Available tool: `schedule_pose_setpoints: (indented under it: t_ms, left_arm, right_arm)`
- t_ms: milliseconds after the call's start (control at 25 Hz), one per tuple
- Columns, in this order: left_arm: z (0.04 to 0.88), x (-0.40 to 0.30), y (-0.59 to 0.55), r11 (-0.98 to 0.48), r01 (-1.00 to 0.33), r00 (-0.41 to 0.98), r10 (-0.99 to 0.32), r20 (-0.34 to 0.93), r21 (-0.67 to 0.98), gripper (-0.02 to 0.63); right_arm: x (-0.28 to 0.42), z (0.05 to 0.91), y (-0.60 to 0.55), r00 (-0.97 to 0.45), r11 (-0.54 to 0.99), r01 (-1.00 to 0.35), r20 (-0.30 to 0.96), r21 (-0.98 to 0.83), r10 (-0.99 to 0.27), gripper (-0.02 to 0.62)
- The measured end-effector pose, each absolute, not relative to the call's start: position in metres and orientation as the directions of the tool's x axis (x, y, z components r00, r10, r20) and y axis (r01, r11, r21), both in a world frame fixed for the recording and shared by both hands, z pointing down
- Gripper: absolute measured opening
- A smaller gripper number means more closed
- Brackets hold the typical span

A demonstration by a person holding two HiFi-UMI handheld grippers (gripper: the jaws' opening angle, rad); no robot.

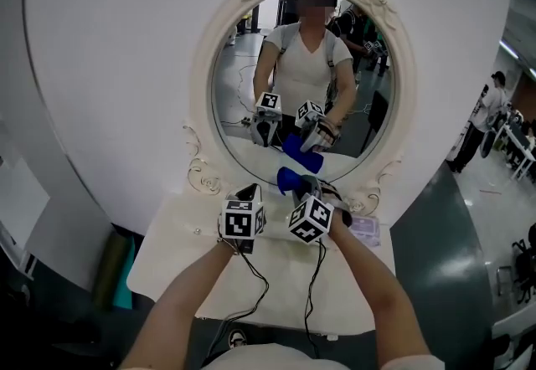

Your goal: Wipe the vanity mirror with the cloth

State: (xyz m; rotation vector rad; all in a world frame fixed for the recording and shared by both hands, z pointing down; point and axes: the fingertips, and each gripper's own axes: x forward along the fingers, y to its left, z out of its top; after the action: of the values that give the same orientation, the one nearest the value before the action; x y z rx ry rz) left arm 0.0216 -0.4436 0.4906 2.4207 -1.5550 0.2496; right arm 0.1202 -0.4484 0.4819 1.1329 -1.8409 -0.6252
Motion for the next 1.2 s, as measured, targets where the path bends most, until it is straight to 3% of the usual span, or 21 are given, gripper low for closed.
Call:
schedule_pose_setpoints:
  t_ms: [280, 440, 640, 1200]
  left_arm:
    - [0.425, -0.008, -0.416, -0.364, -0.931, 0.358, -0.924, 0.134, -0.026, 0.003]
    - [0.402, -0.006, -0.385, -0.360, -0.931, 0.356, -0.931, 0.074, -0.057, 0.005]
    - [0.404, 0.014, -0.336, -0.380, -0.924, 0.379, -0.925, 0.040, -0.043, 0.003]
    - [0.474, 0.027, -0.272, -0.289, -0.949, 0.304, -0.944, 0.126, 0.123, 0.005]
  right_arm:
    - [0.136, 0.416, -0.401, -0.311, 0.384, -0.784, 0.227, 0.488, -0.923, 0.066]
    - [0.153, 0.395, -0.372, -0.322, 0.341, -0.895, 0.114, 0.287, -0.940, 0.066]
    - [0.173, 0.403, -0.334, -0.303, 0.307, -0.944, 0.046, 0.124, -0.952, 0.066]
    - [0.202, 0.481, -0.264, -0.184, 0.176, -0.982, 0.137, -0.069, -0.973, 0.066]
